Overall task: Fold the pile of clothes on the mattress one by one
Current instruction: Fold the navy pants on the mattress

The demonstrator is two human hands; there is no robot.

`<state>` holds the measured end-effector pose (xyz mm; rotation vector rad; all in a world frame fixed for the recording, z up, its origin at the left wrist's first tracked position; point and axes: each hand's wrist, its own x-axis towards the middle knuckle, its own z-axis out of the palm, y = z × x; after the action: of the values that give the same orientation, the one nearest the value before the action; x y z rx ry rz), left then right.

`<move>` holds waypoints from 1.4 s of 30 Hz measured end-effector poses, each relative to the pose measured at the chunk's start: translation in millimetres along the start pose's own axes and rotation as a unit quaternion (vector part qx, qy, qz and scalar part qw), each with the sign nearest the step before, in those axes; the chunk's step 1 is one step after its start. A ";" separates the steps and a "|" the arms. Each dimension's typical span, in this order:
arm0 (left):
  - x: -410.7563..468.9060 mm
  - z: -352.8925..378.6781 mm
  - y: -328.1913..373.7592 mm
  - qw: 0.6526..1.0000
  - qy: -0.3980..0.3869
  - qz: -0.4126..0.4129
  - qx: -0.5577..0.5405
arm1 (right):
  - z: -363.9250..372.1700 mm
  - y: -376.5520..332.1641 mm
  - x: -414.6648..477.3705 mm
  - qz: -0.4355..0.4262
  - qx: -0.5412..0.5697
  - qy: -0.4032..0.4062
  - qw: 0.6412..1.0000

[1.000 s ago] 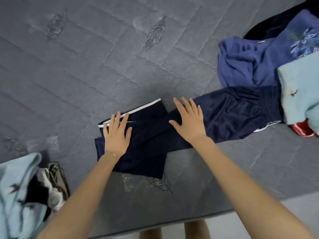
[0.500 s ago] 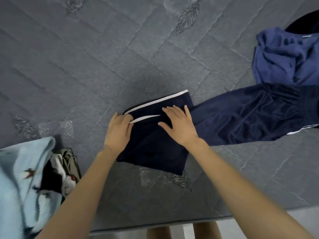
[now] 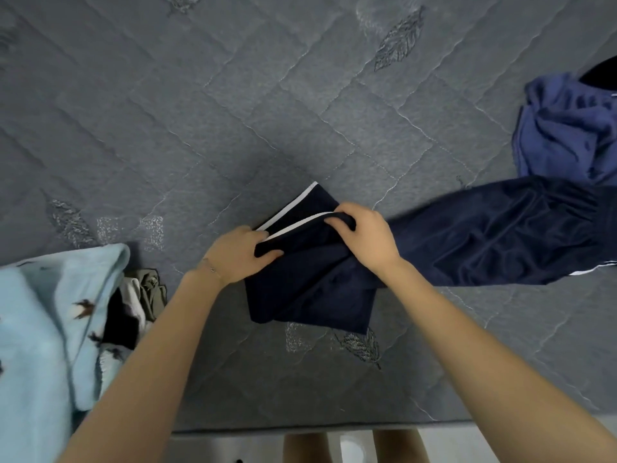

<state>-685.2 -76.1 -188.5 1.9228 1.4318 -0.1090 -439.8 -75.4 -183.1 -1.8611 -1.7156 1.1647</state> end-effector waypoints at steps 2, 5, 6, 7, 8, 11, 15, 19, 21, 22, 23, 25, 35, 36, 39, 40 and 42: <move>-4.3 -6.2 -8.8 0.999 0.009 0.017 -0.037 | -4.4 -1.2 -1.1 0.036 0.004 0.020 0.999; -9.9 -19.3 -7.5 0.996 0.073 -0.012 -0.059 | -7.6 -3.8 0.0 0.079 -0.020 0.032 0.996; -11.1 -24.3 -4.3 0.994 0.101 -0.020 -0.046 | -7.7 -5.2 0.6 0.091 -0.027 0.035 0.995; -11.0 -28.9 -1.9 0.991 0.123 -0.030 -0.042 | -7.6 -6.1 2.1 0.103 -0.036 0.041 0.993; -10.3 -34.0 0.4 0.988 0.137 -0.039 -0.057 | -7.4 -7.8 4.0 0.116 -0.046 0.047 0.991; -6.4 -50.3 1.2 0.977 0.127 -0.071 -0.154 | -2.6 -16.0 12.0 0.108 -0.112 0.012 0.988; -9.5 -64.5 -3.8 0.970 0.017 -0.093 -0.223 | 20.2 -43.6 17.2 -0.020 -0.154 -0.128 0.980; -11.9 -70.3 -8.4 0.969 -0.106 -0.088 -0.204 | 46.8 -69.9 29.1 -0.110 -0.122 -0.178 0.970; -12.5 -73.2 -14.0 0.960 -0.161 -0.119 -0.193 | 53.5 -75.6 35.4 -0.102 -0.083 -0.155 0.979; -12.8 -74.4 -17.6 0.958 -0.184 -0.134 -0.176 | 54.7 -76.2 37.2 -0.078 -0.047 -0.132 0.987; -12.7 -74.9 -23.3 0.958 -0.199 -0.142 -0.150 | 55.3 -76.2 37.9 -0.050 -0.011 -0.109 0.993; -12.0 -76.3 -34.7 0.965 -0.194 -0.145 -0.102 | 56.4 -72.4 39.4 -0.003 0.020 -0.079 0.997; -19.3 -93.9 -79.1 0.942 0.062 -0.187 -0.272 | 57.6 -75.7 52.8 0.108 0.017 -0.004 0.994; -20.5 -100.0 -80.6 0.935 0.047 -0.189 -0.296 | 59.0 -78.0 54.2 0.117 -0.001 -0.005 0.993; -19.6 -117.7 -87.8 0.946 0.020 -0.208 -0.247 | 64.6 -81.3 60.0 0.131 -0.014 -0.006 0.991; -18.7 -123.7 -89.0 0.953 0.017 -0.220 -0.208 | 67.0 -81.8 61.7 0.126 -0.010 -0.007 0.992; -15.1 -137.8 -91.5 0.957 -0.004 -0.239 -0.162 | 71.3 -82.8 65.5 0.115 -0.007 0.010 0.993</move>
<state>-816.5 3.8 -125.6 1.2865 1.7638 -0.0975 -552.3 -15.8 -186.7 -2.1162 -1.5325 1.2158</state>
